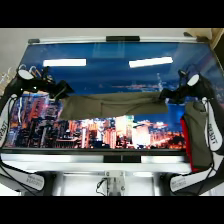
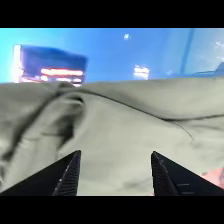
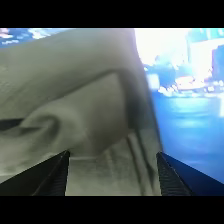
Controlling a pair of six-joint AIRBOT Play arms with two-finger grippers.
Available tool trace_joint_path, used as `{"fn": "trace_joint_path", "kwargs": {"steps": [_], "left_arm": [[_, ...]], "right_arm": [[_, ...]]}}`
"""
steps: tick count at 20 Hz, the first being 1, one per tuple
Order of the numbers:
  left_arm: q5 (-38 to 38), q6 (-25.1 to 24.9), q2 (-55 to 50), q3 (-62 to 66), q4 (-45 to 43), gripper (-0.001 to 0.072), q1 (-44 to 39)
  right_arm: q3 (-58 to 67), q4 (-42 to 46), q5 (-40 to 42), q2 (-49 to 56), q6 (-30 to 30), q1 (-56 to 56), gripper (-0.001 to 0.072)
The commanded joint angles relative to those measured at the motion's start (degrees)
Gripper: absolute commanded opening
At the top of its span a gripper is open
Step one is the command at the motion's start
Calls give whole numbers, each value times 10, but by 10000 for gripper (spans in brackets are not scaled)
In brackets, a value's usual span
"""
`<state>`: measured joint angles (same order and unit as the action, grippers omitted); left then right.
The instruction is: Fold the shirts.
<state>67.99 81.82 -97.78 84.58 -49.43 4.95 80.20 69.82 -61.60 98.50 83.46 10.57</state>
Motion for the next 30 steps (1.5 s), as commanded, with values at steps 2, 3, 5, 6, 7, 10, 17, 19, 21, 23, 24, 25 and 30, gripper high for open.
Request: {"fn": "trace_joint_path", "kwargs": {"steps": [2, 3, 5, 6, 7, 10, 17, 19, 21, 23, 24, 25, 30], "left_arm": [[11, -4, 39, 2, 0, 506, -9], [11, -4, 43, 2, 0, 506, -14], [11, -3, 49, 2, 0, 498, -27], [11, -3, 49, 2, 0, 498, -38], [11, -3, 49, 2, 0, 495, -50], [11, -3, 49, 1, 0, 433, -98], [-110, -1, -2, -3, 53, 31, -278], [-157, -4, -36, -3, 102, 31, -332], [-219, -3, -60, -3, 130, 30, -370], [-267, -2, -82, -3, 195, 30, -398], [-292, -6, -94, -3, 232, 30, -410], [-320, -20, -106, -1, 273, 30, -425], [-332, -69, -144, 37, 362, 29, -440]], "right_arm": [[1, -66, -7, 42, -9, 20, 663], [1, -89, -12, 50, -23, 15, 662], [1, -122, -24, 60, -43, 2, 573], [1, -125, -23, 61, -46, -5, 395], [1, -129, -18, 59, -50, -10, 231], [8, -141, -10, 42, -58, -9, 81], [41, -145, -122, -122, -56, -8, 80], [41, -145, -162, -193, -34, -8, 81], [41, -145, -195, -264, -6, -8, 81], [41, -145, -218, -325, 22, -8, 81], [41, -145, -227, -349, 36, -8, 81], [41, -145, -236, -370, 50, -8, 81], [41, -142, -251, -403, 85, -8, 81]]}}
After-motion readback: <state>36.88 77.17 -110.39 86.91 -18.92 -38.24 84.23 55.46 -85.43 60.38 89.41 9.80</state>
